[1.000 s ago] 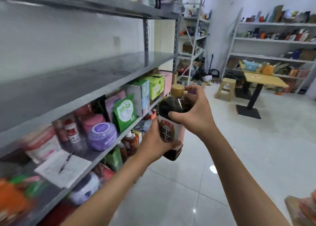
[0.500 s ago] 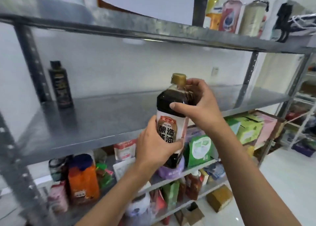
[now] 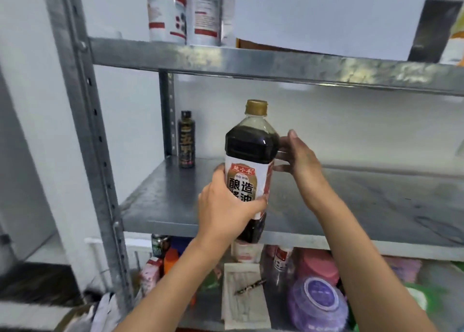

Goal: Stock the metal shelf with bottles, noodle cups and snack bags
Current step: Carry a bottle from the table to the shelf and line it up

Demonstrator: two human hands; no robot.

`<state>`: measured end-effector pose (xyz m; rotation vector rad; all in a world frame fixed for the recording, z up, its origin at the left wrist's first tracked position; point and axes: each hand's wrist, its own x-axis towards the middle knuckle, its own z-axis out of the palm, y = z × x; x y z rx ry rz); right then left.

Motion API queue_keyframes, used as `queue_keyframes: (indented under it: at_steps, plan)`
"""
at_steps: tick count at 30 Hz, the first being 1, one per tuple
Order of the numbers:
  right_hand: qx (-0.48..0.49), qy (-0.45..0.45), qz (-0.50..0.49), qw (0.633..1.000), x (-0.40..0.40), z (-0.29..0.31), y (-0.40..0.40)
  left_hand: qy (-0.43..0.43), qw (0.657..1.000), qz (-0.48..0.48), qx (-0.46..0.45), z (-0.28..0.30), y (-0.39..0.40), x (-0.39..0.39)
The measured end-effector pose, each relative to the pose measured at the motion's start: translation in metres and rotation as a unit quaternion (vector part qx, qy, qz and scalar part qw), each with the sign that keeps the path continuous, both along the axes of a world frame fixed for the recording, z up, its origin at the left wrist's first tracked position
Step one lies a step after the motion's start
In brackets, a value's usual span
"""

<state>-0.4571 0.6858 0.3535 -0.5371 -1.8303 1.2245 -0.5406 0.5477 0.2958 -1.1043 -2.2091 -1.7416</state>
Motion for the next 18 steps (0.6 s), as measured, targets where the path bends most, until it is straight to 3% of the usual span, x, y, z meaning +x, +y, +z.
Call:
queue_keyframes:
  at_steps: [9, 18]
  plan:
    - [-0.021, -0.089, -0.022, 0.996, -0.04, -0.046, 0.044, -0.006, 0.996, 0.088, -0.01, -0.005, 0.021, -0.035]
    - [-0.014, -0.12, 0.002, 0.993, -0.065, -0.06, 0.067, 0.015, 0.991, 0.132, 0.009, -0.011, 0.047, -0.063]
